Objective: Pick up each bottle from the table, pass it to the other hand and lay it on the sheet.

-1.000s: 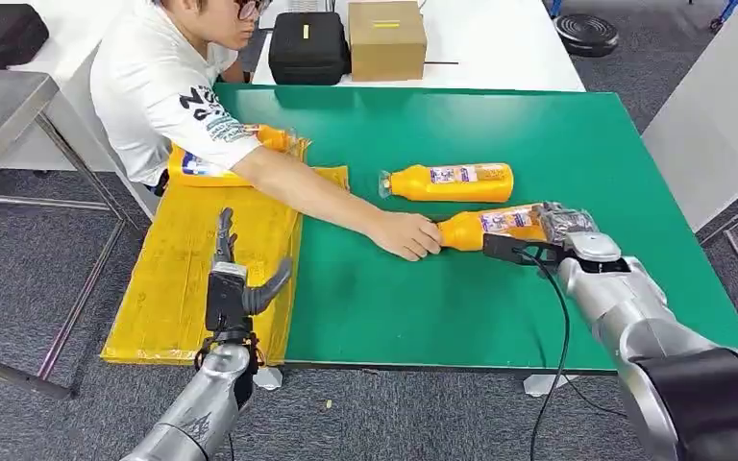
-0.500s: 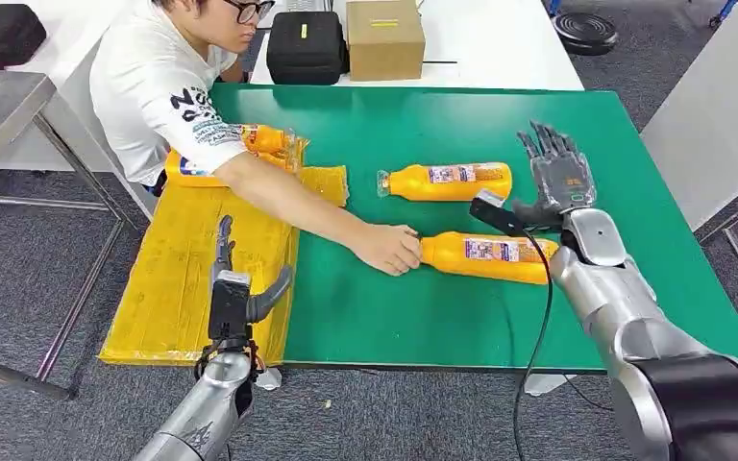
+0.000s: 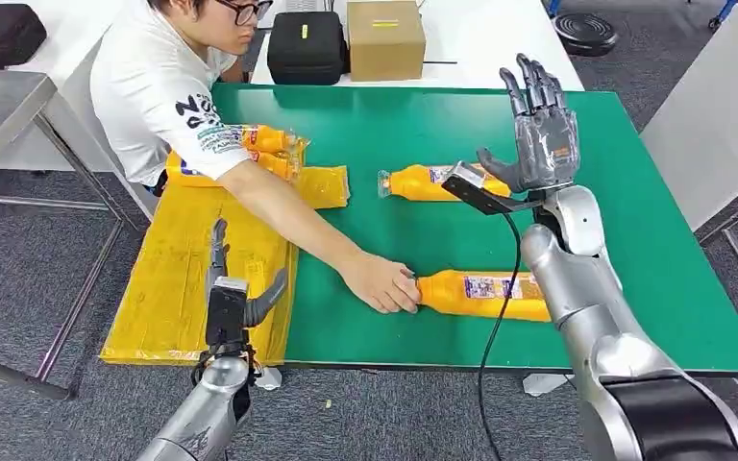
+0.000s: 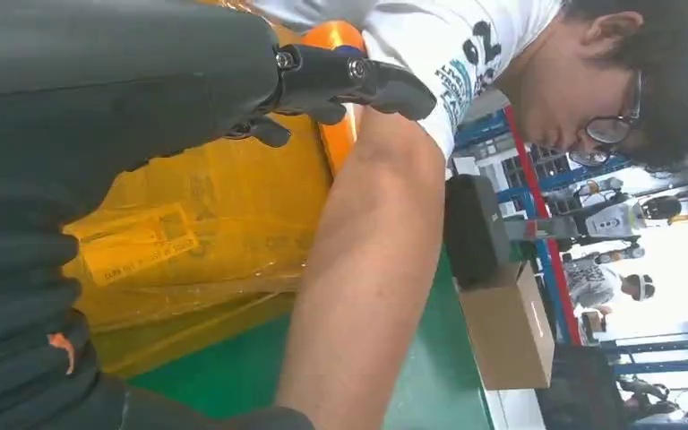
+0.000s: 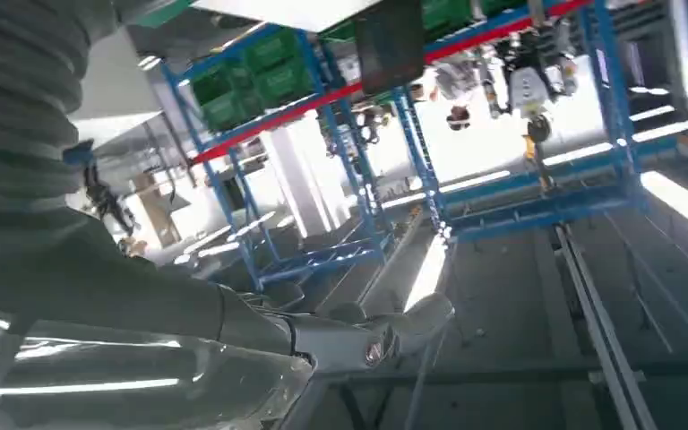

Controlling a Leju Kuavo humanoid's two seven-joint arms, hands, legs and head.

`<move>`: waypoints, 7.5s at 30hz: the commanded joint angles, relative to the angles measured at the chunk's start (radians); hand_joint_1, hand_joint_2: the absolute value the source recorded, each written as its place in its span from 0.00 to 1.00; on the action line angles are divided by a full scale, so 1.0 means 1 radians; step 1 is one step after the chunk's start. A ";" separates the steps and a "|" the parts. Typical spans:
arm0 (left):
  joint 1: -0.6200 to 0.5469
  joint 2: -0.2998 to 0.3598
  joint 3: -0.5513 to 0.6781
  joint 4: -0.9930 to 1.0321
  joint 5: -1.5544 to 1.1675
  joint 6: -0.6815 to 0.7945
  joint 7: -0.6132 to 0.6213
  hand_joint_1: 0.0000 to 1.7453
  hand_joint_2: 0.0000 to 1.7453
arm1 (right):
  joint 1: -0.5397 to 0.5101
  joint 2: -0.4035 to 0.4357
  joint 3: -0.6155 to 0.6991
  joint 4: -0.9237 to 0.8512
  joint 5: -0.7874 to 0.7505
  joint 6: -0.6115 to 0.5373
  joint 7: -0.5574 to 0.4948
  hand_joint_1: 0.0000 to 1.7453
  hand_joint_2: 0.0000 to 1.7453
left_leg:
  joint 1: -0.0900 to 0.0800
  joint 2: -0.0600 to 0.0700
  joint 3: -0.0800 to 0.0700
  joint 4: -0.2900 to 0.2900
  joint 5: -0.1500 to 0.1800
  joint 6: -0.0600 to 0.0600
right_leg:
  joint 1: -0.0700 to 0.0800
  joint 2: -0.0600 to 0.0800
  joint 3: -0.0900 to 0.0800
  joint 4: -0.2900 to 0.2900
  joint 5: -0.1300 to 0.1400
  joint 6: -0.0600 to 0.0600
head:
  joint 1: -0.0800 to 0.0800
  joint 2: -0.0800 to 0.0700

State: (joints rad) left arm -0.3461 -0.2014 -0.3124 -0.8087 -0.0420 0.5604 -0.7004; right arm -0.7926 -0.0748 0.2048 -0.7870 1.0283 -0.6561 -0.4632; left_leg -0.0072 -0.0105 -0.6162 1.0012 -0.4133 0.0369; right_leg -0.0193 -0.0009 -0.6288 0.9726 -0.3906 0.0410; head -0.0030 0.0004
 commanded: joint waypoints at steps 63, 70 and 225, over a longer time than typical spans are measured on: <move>0.055 0.032 0.050 -0.093 -0.029 0.018 0.021 0.00 1.00 | 0.326 0.068 0.039 -0.240 -0.442 0.352 -0.142 0.00 1.00 | 0.002 0.002 0.005 0.000 -0.004 -0.003 | 0.002 0.001 0.005 0.000 -0.003 -0.002 | 0.000 0.000; 0.059 0.033 0.051 -0.101 -0.035 0.017 0.027 0.00 1.00 | 0.325 0.065 0.038 -0.247 -0.458 0.415 -0.127 0.00 1.00 | 0.003 0.003 0.007 0.000 -0.005 -0.004 | 0.003 0.002 0.006 0.000 -0.003 -0.003 | 0.000 0.000; 0.262 0.034 0.171 -0.314 -0.152 0.032 0.119 0.00 1.00 | 0.663 -0.528 -0.069 -0.744 -0.543 0.980 0.355 0.00 1.00 | 0.001 0.009 0.009 -0.001 -0.012 -0.001 | 0.001 0.008 0.007 -0.004 -0.007 0.001 | 0.000 0.000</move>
State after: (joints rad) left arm -0.0503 -0.1823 -0.1553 -1.1807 -0.1961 0.6008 -0.5795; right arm 0.0681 -0.6065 -0.0318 -1.7141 0.4410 0.3391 -0.1175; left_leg -0.0083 -0.0084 -0.6152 1.0007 -0.4225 0.0382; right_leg -0.0208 0.0012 -0.6286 0.9718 -0.3969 0.0445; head -0.0035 0.0004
